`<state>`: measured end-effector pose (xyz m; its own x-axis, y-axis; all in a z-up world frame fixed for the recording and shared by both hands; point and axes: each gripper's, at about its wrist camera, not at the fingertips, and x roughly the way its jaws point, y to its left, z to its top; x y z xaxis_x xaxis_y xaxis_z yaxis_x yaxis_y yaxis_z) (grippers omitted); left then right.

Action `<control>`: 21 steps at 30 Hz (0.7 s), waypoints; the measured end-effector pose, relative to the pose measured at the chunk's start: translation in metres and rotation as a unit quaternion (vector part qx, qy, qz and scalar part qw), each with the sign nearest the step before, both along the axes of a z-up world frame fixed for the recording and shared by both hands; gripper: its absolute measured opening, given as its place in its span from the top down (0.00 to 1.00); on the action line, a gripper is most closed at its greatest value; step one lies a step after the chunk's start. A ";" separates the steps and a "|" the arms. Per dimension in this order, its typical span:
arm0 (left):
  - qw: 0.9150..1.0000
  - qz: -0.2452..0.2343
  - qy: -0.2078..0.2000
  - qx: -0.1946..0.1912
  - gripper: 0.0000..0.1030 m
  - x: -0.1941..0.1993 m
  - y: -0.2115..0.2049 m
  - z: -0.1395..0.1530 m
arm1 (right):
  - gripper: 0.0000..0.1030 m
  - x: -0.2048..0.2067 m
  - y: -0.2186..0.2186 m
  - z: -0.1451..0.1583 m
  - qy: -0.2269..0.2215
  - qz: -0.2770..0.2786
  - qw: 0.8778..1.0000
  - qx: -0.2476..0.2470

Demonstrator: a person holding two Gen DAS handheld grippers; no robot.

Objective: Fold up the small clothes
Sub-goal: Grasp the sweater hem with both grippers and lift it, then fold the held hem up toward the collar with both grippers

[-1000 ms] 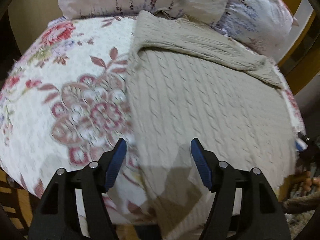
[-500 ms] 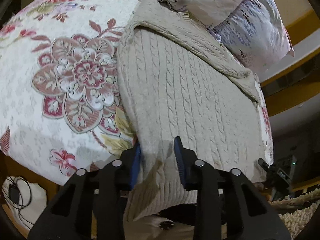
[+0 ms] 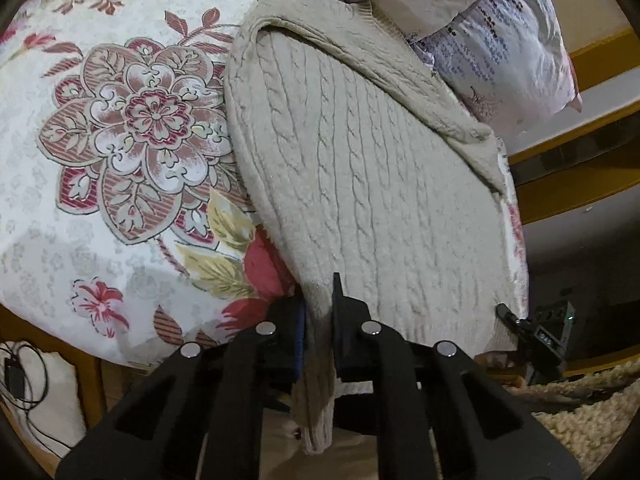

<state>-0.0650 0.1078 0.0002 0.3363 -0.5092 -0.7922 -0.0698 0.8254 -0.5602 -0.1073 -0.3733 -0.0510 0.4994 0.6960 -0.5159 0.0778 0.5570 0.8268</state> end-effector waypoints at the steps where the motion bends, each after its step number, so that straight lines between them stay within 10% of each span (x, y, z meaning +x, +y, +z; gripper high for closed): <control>1: 1.000 -0.001 -0.002 -0.011 0.91 0.002 0.002 0.001 | 0.92 0.003 -0.001 0.004 -0.008 0.002 1.000 0.003; 9: 0.987 0.024 -0.133 -0.085 0.92 0.070 0.027 0.051 | 0.92 0.092 -0.023 0.070 -0.115 -0.004 0.992 0.053; 14: 0.978 0.059 -0.194 -0.054 0.83 0.178 0.032 0.080 | 0.88 0.208 -0.034 0.089 -0.118 -0.098 0.988 0.016; 16: 0.985 0.079 -0.147 -0.045 0.50 0.219 0.038 0.067 | 0.30 0.248 -0.038 0.070 -0.055 -0.143 0.988 0.005; 17: 0.987 0.113 -0.112 -0.033 0.37 0.228 0.047 0.059 | 0.26 0.258 -0.039 0.063 -0.022 -0.158 0.987 -0.001; 21: 0.976 0.175 -0.118 -0.054 0.35 0.204 0.090 0.046 | 0.16 0.250 -0.031 0.057 -0.001 -0.157 0.988 -0.002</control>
